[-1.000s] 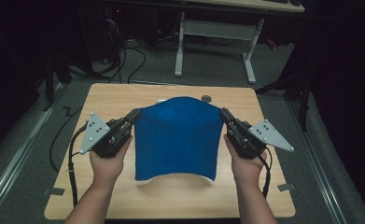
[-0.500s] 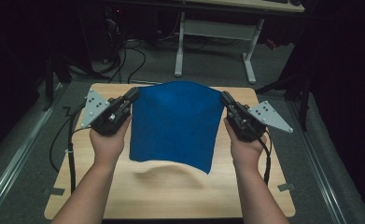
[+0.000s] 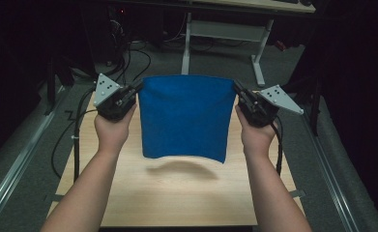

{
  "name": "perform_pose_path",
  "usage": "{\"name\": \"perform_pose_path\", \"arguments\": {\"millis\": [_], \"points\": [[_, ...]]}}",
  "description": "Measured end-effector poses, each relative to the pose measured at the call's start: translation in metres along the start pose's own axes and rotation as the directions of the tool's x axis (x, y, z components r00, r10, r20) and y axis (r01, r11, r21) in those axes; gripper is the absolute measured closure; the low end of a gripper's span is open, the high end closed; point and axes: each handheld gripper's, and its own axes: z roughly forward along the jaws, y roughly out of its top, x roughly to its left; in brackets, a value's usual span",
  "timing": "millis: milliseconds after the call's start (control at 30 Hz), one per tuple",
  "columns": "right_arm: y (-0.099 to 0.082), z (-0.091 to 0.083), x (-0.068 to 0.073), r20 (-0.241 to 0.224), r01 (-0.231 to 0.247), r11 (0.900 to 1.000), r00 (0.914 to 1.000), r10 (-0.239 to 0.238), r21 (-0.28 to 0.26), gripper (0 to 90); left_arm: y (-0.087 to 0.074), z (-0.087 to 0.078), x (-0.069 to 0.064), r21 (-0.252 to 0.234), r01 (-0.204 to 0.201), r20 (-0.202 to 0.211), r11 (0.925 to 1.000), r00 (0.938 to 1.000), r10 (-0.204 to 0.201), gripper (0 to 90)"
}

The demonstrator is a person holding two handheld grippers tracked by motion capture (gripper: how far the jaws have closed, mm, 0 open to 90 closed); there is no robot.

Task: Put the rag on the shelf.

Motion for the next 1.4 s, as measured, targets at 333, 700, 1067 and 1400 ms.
{"name": "perform_pose_path", "arguments": {"millis": [333, 700, 1067, 1400], "points": [[0.002, 0.036, -0.019, 0.025, -0.009, 0.9993, 0.9996, 0.008, 0.036, 88.7, 0.013, 0.028, 0.019, 0.037, -0.028, -0.071, 0.9989, 0.9970, 0.030, 88.0], [0.007, 0.062, -0.042, 0.037, -0.017, 0.9979, 0.9992, 0.015, 0.062, 88.9, 0.022, 0.063, 0.028, 0.100, -0.061, -0.102, 0.9931, 0.9922, 0.071, 88.0], [0.000, 0.091, -0.049, 0.056, 0.035, 0.9898, 0.9975, -0.043, 0.138, 88.8, 0.002, 0.089, 0.037, 0.166, -0.047, -0.149, 0.9851, 0.9862, 0.072, 88.0], [-0.055, 0.113, -0.060, 0.028, 0.027, 0.9472, 0.9989, -0.038, 0.320, 88.8, -0.063, 0.105, 0.045, 0.320, -0.015, -0.078, 0.9473, 0.9960, 0.043, 87.7]]}}
